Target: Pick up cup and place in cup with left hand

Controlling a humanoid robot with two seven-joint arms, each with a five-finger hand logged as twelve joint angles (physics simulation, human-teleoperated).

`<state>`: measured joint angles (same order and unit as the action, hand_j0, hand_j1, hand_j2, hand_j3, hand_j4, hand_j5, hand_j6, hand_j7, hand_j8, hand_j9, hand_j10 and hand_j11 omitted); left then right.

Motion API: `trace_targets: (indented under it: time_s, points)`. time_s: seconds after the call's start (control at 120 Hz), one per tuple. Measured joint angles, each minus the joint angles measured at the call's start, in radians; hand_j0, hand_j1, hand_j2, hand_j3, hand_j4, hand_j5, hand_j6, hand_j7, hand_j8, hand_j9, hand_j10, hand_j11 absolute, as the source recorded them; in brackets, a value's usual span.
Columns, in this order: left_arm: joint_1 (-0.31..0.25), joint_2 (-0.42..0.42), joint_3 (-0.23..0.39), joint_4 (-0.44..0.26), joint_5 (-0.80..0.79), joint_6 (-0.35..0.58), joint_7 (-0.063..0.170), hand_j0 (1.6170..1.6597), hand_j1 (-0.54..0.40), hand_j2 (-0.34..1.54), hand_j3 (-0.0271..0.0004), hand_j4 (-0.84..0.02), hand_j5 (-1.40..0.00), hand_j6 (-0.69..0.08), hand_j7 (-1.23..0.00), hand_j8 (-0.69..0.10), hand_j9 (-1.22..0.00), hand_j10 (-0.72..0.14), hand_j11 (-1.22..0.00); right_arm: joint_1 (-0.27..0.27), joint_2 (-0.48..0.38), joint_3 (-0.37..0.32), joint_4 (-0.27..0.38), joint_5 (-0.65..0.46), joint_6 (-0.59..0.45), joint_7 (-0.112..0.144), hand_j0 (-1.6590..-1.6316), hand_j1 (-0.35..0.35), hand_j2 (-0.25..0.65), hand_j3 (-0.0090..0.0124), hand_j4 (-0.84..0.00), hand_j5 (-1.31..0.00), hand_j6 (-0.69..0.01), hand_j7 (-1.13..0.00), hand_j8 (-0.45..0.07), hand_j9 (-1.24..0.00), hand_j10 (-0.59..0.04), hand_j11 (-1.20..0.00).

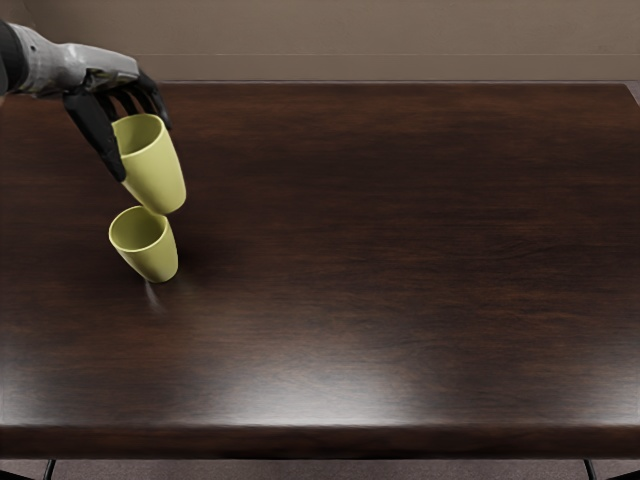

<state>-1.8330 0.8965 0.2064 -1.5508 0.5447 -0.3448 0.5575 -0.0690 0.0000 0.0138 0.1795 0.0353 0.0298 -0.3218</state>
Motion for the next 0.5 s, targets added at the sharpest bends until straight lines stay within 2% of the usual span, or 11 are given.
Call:
trace_targets:
  time_s: [0.5]
  points:
    - [0.000, 0.030, 0.066, 0.001, -0.001, -0.011, 0.000, 1.6569, -0.171, 0.24, 0.0000, -0.437, -0.72, -0.284, -0.71, -0.284, -0.72, -0.457, -0.71, 0.000, 0.000, 0.000, 0.000, 0.000, 0.000, 0.000, -1.6581, -0.349, 0.000, 0.0000, 0.000, 0.00, 0.000, 0.00, 0.000, 0.00, 0.000, 0.00]
